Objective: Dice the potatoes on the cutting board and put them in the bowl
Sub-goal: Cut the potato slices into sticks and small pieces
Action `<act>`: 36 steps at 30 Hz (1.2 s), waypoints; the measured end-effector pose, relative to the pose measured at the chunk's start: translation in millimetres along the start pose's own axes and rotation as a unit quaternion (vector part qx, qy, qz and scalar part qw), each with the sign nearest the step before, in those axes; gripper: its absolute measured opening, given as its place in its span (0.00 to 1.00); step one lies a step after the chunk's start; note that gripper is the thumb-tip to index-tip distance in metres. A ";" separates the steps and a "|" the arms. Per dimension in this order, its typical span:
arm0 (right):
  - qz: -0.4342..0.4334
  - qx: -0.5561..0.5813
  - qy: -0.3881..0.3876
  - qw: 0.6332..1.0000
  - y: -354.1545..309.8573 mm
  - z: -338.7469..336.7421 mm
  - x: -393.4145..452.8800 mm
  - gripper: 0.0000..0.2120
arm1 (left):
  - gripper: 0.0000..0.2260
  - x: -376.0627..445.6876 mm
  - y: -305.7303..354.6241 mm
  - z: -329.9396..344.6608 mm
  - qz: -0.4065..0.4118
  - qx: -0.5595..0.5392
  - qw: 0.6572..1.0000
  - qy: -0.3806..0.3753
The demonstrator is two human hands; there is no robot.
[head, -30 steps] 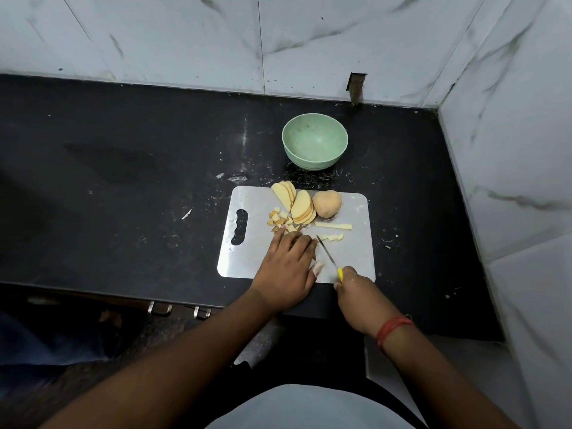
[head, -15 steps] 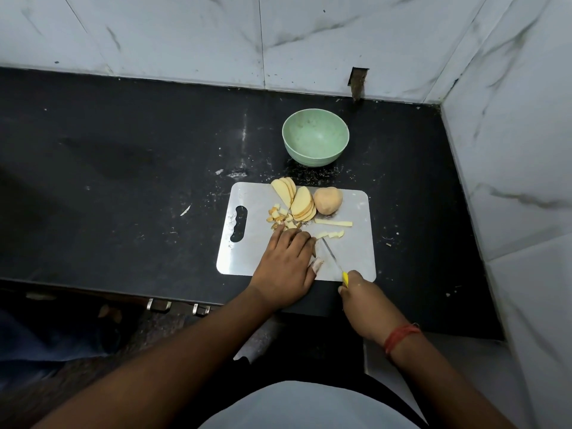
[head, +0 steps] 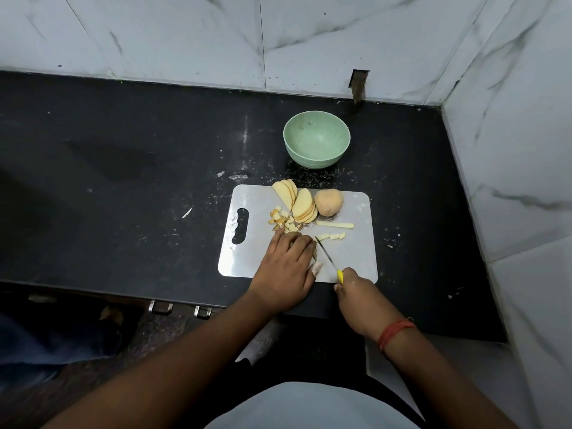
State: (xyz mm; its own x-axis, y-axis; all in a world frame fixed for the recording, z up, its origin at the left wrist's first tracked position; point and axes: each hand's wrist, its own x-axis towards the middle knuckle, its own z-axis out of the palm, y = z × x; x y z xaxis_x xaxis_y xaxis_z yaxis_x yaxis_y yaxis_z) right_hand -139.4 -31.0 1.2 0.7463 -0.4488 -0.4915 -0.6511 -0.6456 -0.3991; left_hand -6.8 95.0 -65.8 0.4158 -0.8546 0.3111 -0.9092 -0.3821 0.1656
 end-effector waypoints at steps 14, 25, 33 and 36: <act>-0.001 -0.027 -0.060 0.998 6.1 -5.5 -11.0 0.05 | 0.19 2.6 0.2 -2.1 -0.007 -0.004 1.000 0.008; 0.049 0.283 0.072 0.955 34.8 -30.8 -6.6 0.10 | 0.23 22.8 11.2 -2.3 0.176 0.006 0.984 -0.024; 0.049 0.301 0.075 0.949 40.7 -25.2 -11.5 0.10 | 0.31 52.2 -7.6 9.7 0.211 0.065 0.974 -0.041; 0.043 0.282 0.068 0.956 42.7 -24.6 -14.5 0.09 | 0.24 46.7 -25.3 7.9 0.201 0.061 0.978 -0.013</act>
State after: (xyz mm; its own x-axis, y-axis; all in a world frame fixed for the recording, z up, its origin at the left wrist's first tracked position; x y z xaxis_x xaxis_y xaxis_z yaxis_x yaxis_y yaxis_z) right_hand -174.6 -67.2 10.3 0.6725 -0.5859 -0.4522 -0.6535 -0.1834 -0.7344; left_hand 35.4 62.0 -62.9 0.0245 -0.9524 0.3040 -0.9955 -0.0510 -0.0794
